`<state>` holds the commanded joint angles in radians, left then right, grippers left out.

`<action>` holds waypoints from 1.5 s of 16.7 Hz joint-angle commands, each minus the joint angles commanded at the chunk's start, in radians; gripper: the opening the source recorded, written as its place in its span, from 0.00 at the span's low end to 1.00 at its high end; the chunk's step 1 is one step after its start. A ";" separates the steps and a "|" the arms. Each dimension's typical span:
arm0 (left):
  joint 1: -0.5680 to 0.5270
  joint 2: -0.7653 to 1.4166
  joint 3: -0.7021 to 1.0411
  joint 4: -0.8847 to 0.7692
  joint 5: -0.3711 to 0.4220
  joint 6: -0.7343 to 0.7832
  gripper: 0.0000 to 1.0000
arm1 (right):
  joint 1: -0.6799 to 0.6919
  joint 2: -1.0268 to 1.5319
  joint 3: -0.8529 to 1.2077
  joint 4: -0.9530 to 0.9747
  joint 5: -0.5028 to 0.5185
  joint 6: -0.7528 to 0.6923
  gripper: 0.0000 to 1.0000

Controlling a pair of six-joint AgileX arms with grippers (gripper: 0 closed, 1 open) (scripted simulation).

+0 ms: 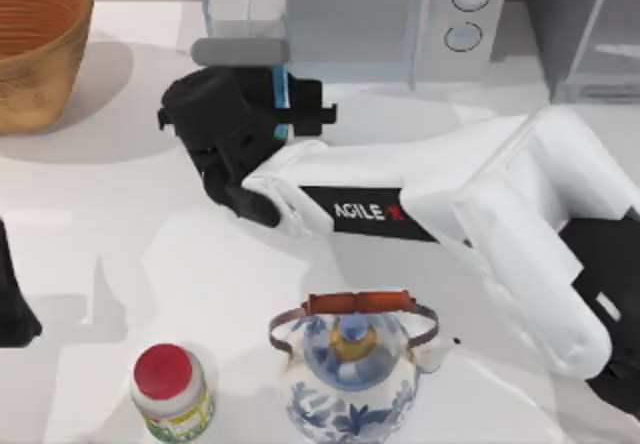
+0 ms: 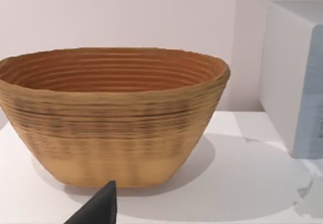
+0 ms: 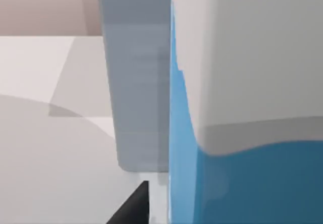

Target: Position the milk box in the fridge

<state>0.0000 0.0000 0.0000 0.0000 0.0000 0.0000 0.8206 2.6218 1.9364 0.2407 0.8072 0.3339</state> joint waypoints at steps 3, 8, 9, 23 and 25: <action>0.000 0.000 0.000 0.000 0.000 0.000 1.00 | 0.000 0.000 0.000 0.000 0.000 0.000 0.40; 0.000 0.000 0.000 0.000 0.000 0.000 1.00 | 0.000 0.000 0.000 0.000 0.000 0.000 0.02; 0.000 0.000 0.000 0.000 0.000 0.000 1.00 | 0.000 0.000 0.000 0.000 0.000 0.000 0.00; 0.000 0.000 0.000 0.000 0.000 0.000 1.00 | 0.028 -0.031 0.043 -0.137 -0.012 0.010 0.00; 0.000 0.000 0.000 0.000 0.000 0.000 1.00 | 0.041 -0.061 0.088 -0.214 -0.016 0.014 0.00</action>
<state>0.0000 0.0000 0.0000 0.0000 0.0000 0.0000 0.8619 2.5607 2.0248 0.0264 0.7908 0.3475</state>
